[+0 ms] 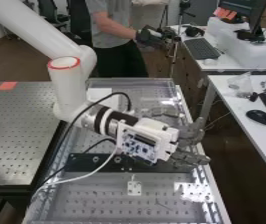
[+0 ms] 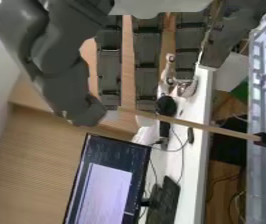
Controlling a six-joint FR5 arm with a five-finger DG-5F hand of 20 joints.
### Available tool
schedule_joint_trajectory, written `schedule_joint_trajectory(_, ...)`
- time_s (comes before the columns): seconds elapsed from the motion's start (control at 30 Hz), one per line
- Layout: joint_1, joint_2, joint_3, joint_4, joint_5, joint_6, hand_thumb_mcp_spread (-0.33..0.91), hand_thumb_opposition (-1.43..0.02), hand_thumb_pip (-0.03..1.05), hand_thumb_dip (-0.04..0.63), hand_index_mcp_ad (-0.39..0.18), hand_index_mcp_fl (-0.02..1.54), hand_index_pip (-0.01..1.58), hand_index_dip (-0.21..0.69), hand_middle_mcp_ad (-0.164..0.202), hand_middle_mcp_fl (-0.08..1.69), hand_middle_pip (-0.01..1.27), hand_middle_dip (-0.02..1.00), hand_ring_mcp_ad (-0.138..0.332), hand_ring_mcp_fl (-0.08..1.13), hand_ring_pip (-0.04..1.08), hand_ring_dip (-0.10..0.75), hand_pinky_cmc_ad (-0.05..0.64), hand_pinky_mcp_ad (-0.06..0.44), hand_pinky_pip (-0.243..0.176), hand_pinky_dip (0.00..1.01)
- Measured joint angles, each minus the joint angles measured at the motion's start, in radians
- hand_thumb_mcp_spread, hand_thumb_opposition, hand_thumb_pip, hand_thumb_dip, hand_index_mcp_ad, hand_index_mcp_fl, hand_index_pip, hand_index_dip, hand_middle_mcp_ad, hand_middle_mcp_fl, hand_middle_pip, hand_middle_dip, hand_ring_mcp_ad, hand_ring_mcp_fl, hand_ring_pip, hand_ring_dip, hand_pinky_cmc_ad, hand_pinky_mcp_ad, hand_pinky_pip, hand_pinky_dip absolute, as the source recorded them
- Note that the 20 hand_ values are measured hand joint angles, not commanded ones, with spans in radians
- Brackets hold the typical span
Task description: Grab the chopstick and place it in the clear container
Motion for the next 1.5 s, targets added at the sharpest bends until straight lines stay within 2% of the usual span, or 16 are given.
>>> schedule_joint_trajectory(0.1,-0.002,-0.009,0.008,-0.015,-0.003,0.001,0.38,-0.81,0.84,0.344,-0.091,0.27,1.12,-0.042,0.091,0.53,0.45,0.47,0.211,0.23,0.08,0.206,0.239,0.215,-0.113,0.46)
schedule_joint_trajectory(0.43,-0.015,-0.026,0.021,-0.044,-0.007,-0.003,0.38,-0.81,0.82,0.340,-0.103,0.26,1.12,-0.045,0.094,0.54,0.52,0.47,0.211,0.26,0.08,0.209,0.243,0.208,-0.117,0.44)
schedule_joint_trajectory(0.47,-0.015,-0.026,0.022,-0.044,-0.007,-0.005,0.38,-0.81,0.82,0.344,-0.103,0.25,1.12,-0.045,0.094,0.53,0.52,0.47,0.213,0.30,0.07,0.215,0.250,0.211,-0.113,0.44)
schedule_joint_trajectory(0.63,-0.016,-0.031,0.033,-0.061,-0.018,-0.023,0.39,-0.81,0.80,0.340,-0.103,0.26,1.12,-0.045,0.094,0.55,0.59,0.47,0.209,0.30,0.07,0.251,0.243,0.208,-0.113,0.44)
schedule_joint_trajectory(0.7,-0.017,-0.034,0.039,-0.069,-0.023,-0.027,0.41,-0.81,0.77,0.339,-0.101,0.29,1.12,-0.042,0.091,0.57,0.62,0.47,0.202,0.29,0.07,0.251,0.265,0.208,-0.110,0.43)
schedule_joint_trajectory(0.87,-0.021,-0.038,0.052,-0.093,-0.036,-0.041,0.43,-0.81,0.75,0.325,-0.115,0.40,1.11,-0.042,0.093,0.57,0.65,0.48,0.148,0.33,0.08,0.290,0.264,0.211,-0.113,0.39)
schedule_joint_trajectory(1.1,-0.025,-0.040,0.060,-0.106,-0.036,-0.055,0.46,-0.81,0.74,0.325,-0.131,0.49,1.07,-0.051,0.093,0.66,0.66,0.48,0.133,0.36,0.08,0.293,0.286,0.211,-0.098,0.33)
schedule_joint_trajectory(1.2,-0.026,-0.041,0.062,-0.109,-0.033,-0.058,0.46,-0.81,0.69,0.321,-0.134,0.52,1.05,-0.047,0.091,0.68,0.66,0.48,0.136,0.38,0.08,0.295,0.300,0.208,-0.082,0.32)
schedule_joint_trajectory(1.3,-0.026,-0.041,0.065,-0.115,-0.028,-0.062,0.49,-0.81,0.68,0.307,-0.138,0.58,1.03,-0.047,0.091,0.74,0.66,0.48,0.117,0.41,0.08,0.298,0.311,0.209,-0.065,0.28)
schedule_joint_trajectory(1.5,-0.029,-0.042,0.073,-0.118,-0.026,-0.075,0.50,-0.82,0.66,0.307,-0.145,0.66,1.00,-0.047,0.089,0.80,0.63,0.48,0.122,0.46,0.08,0.318,0.326,0.208,-0.037,0.25)
